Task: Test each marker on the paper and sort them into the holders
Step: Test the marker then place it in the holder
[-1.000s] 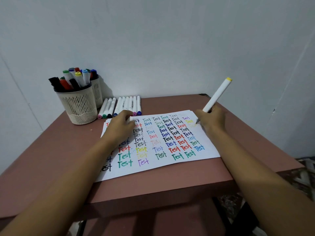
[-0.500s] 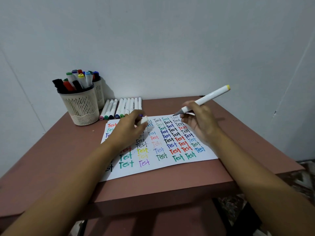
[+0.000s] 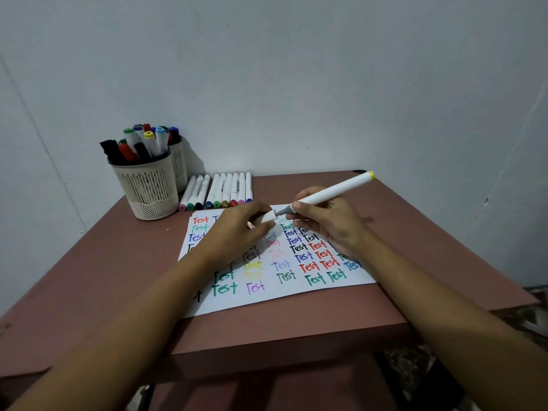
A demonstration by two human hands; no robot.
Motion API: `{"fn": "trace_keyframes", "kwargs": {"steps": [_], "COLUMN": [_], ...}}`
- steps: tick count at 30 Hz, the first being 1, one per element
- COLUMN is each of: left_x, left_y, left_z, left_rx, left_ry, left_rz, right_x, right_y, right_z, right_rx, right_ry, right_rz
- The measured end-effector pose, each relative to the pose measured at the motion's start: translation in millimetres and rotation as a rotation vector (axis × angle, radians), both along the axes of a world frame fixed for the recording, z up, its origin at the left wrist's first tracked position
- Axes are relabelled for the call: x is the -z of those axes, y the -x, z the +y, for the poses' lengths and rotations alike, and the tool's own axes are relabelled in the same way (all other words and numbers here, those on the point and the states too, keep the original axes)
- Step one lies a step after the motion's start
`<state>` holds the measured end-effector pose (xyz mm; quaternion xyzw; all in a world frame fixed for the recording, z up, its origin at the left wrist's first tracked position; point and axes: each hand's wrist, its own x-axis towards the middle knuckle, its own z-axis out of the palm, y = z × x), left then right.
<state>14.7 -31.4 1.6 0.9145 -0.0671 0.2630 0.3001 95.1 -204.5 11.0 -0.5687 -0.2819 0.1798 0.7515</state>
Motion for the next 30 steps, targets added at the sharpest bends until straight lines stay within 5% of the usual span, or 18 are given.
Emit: {"fn": "trace_keyframes", "kwargs": {"steps": [7, 22, 30], "left_x": [-2, 0, -8], "left_y": [3, -3, -4], "left_z": [-10, -10, -6], "left_rx": [0.069, 0.114, 0.138], "left_ry": [0.005, -0.118, 0.344], "left_rz": [-0.032, -0.185, 0.047], "right_x": [4, 6, 3], "right_y": [2, -2, -2], "right_z": [5, 8, 8], "right_rx": [0.027, -0.022, 0.018], "right_ry": [0.096, 0.03, 0.007], "right_rz": [-0.155, -0.087, 0.044]}}
